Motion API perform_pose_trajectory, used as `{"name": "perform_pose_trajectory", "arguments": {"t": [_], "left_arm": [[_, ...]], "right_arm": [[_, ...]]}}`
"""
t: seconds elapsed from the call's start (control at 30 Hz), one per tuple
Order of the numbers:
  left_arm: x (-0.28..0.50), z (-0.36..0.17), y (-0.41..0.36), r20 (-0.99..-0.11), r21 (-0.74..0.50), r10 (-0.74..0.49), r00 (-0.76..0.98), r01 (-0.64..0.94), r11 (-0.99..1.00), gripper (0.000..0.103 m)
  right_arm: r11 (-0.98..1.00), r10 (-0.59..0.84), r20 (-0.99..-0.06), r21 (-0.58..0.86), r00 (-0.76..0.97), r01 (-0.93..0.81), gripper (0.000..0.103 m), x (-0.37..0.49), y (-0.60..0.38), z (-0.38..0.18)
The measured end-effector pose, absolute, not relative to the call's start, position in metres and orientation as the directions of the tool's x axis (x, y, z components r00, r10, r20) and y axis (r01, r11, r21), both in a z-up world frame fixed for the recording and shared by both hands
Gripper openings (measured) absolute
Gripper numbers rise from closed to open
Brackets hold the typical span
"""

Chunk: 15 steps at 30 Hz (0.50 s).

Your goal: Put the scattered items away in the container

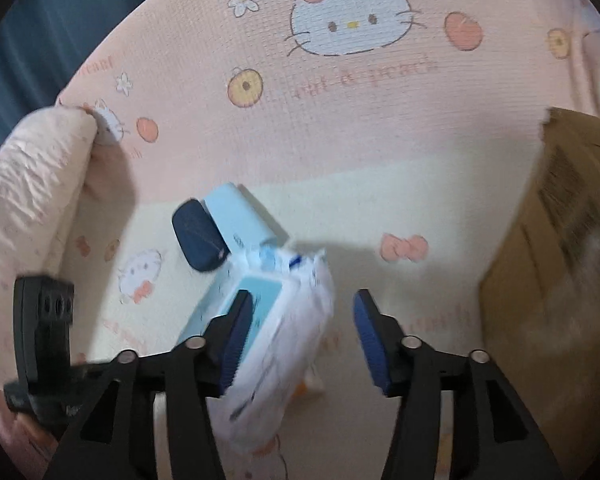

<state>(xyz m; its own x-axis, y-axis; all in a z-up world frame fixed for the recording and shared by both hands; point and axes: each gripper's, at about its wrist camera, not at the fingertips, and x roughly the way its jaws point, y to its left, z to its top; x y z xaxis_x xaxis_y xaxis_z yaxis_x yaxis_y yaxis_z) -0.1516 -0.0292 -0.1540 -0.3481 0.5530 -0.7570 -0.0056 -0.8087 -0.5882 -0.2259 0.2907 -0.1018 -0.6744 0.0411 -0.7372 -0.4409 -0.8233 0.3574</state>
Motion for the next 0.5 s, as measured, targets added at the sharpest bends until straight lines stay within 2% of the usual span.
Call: {"name": "perform_pose_trajectory", "arguments": {"t": [0.2, 0.3, 0.4, 0.43, 0.5], "left_arm": [[-0.147, -0.144, -0.027, -0.774, -0.573, 0.507, -0.379, 0.078, -0.816, 0.038], [-0.132, -0.138, -0.037, -0.765, -0.605, 0.474, -0.435, 0.236, -0.760, 0.044], [-0.122, -0.147, -0.042, -0.745, -0.658, 0.505, -0.437, 0.351, -0.667, 0.047], [-0.122, -0.151, -0.039, -0.743, -0.662, 0.516, -0.426, 0.354, -0.660, 0.046], [-0.124, -0.156, -0.037, -0.746, -0.663, 0.530, -0.404, 0.366, -0.653, 0.046]], "right_arm": [[-0.806, -0.078, -0.732, 0.445, -0.677, -0.389, 0.056, -0.250, 0.312, -0.132], [-0.801, -0.080, -0.747, 0.442, -0.660, -0.404, 0.056, -0.256, 0.315, -0.141], [-0.784, -0.117, -0.724, 0.487, -0.679, -0.384, 0.056, -0.258, 0.315, -0.147], [-0.780, -0.130, -0.717, 0.501, -0.685, -0.376, 0.055, -0.259, 0.315, -0.148], [-0.793, -0.114, -0.724, 0.479, -0.680, -0.376, 0.042, -0.258, 0.314, -0.149]]}}
